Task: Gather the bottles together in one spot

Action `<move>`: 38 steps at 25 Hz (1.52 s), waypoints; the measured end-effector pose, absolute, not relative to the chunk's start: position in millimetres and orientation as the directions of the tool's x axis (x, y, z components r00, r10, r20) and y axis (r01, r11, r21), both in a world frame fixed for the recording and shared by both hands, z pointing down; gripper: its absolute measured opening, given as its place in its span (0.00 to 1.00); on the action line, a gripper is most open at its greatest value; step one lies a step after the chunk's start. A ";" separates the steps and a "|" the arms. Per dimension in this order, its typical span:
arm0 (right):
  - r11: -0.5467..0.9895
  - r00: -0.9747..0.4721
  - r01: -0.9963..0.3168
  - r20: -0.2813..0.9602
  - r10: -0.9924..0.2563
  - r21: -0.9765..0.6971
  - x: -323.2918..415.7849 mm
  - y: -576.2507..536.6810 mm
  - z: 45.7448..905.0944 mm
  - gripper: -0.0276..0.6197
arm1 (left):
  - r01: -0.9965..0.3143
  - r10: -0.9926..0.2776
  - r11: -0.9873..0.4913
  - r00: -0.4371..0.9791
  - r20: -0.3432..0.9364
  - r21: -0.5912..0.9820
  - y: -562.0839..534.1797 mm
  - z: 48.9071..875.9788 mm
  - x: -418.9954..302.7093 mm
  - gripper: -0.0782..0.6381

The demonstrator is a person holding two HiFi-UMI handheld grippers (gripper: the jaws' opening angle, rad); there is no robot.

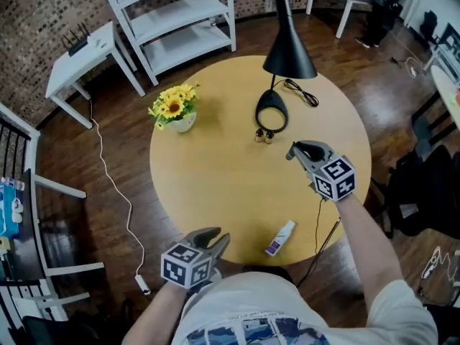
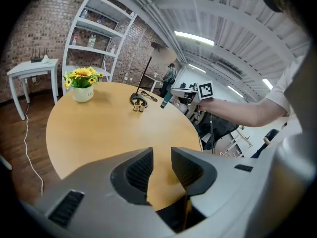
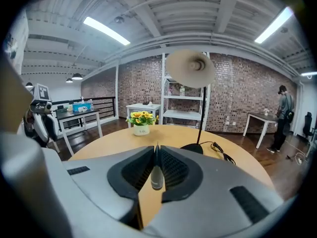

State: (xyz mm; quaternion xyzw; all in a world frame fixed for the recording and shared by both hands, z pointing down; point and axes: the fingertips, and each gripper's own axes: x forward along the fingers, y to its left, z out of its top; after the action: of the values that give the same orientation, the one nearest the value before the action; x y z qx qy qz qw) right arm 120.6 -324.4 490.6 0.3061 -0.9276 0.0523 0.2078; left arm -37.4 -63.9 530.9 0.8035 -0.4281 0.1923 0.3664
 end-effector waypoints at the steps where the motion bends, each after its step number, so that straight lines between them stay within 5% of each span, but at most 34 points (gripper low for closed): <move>1: 0.804 -0.723 -0.594 0.420 -0.549 0.027 121.9 -335.8 499.3 0.10 | -0.834 -0.549 -0.350 0.551 0.629 0.426 -64.5 532.0 -37.0 0.28; 24: 0.754 -0.667 -0.652 0.416 -0.619 0.076 94.0 -440.8 607.6 0.11 | -0.867 -0.527 -0.202 0.489 0.696 0.456 -64.8 557.0 -34.8 0.28; 38: 0.743 -0.660 -0.665 0.405 -0.632 0.077 98.6 -438.1 595.6 0.29 | -0.857 -0.503 -0.264 0.514 0.695 0.443 -63.9 565.2 -30.4 0.28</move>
State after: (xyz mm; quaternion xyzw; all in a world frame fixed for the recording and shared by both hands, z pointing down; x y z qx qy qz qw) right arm 98.6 -438.1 595.6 0.3562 -0.9103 0.0388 0.2074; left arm -30.4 -63.9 565.2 0.7654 -0.4442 0.2141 0.4135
